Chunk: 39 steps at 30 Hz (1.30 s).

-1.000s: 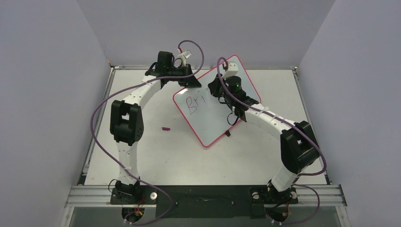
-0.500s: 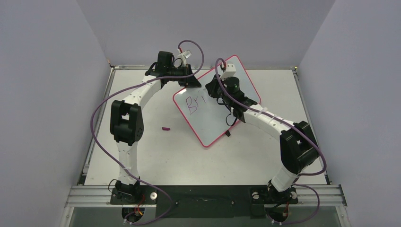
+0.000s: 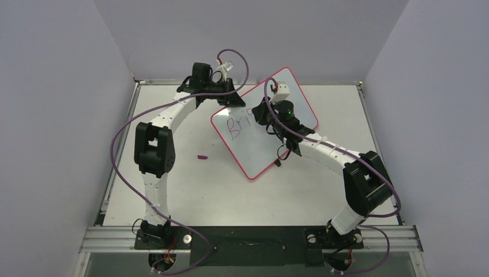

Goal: Write a sentence on the whiteboard

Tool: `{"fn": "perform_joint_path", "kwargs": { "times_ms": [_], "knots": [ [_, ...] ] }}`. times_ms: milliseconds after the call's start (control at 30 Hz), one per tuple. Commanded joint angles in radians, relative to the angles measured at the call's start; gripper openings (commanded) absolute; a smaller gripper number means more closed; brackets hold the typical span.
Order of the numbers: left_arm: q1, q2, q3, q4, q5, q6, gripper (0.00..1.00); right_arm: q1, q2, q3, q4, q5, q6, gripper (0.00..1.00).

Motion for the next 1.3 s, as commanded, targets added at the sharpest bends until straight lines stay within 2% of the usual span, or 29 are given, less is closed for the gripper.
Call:
{"fn": "perform_joint_path", "kwargs": {
  "times_ms": [0, 233, 733, 1267],
  "knots": [
    [-0.025, -0.054, 0.012, -0.002, 0.001, 0.101, 0.00, -0.001, -0.037, -0.027, -0.002, 0.023, 0.003, 0.00],
    [-0.025, -0.055, 0.010, -0.002, 0.002, 0.101, 0.00, -0.024, -0.021, 0.016, -0.024, 0.078, 0.029, 0.00],
    [-0.025, -0.056, 0.008, 0.002, 0.002, 0.101, 0.00, -0.033, 0.041, 0.125, -0.056, 0.082, 0.032, 0.00],
    [-0.025, -0.057, 0.007, 0.002, 0.003, 0.099, 0.00, -0.033, 0.021, 0.067, -0.051, 0.066, 0.037, 0.00]
  ]
}}
